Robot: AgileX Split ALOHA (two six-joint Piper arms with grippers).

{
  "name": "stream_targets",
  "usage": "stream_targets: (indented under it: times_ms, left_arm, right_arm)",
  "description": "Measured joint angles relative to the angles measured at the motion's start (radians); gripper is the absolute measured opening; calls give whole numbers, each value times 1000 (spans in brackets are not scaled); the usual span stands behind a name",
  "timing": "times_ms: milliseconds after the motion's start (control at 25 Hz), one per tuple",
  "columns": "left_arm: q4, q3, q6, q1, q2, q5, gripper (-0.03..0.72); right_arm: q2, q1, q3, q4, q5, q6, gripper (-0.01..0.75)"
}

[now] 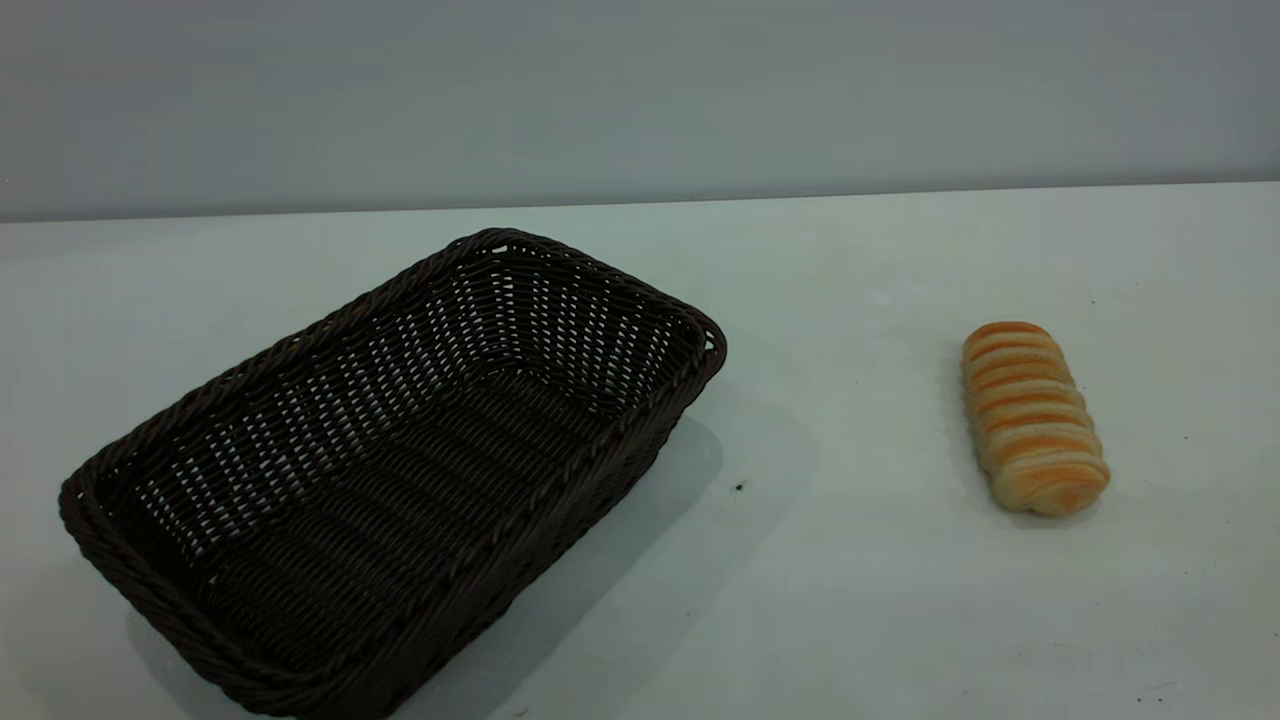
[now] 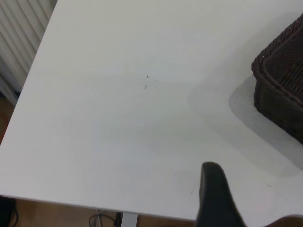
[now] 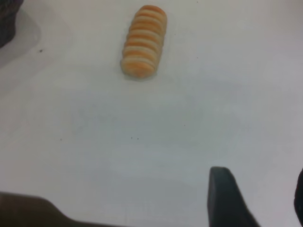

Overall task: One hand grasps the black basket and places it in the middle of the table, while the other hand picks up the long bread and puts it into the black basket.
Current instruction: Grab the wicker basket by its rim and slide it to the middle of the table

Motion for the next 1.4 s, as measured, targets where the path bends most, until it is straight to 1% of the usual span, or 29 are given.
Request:
stream_targets:
  times_ms: [1040,1120,1200,1280,1400]
  left_arm:
    - [-1,0,0,0,0,0,513]
    - [-14,0,-14,-9,0,0,513]
    - [-29,-11,-24,-23,0,-15,513]
    - [-31,-51,-29,-27,4,-53,513]
    - [-55,-112,-49,-28,64,-105,513]
  right_arm:
    - [0,0,0,1,0,0,333]
    - [0,0,0,16,0,9,333]
    - [0,0,0,51,-2,15,333]
    - [0,0,-1,79,-19,19,333]
    - [2,0,-12,118,-79,19,333]
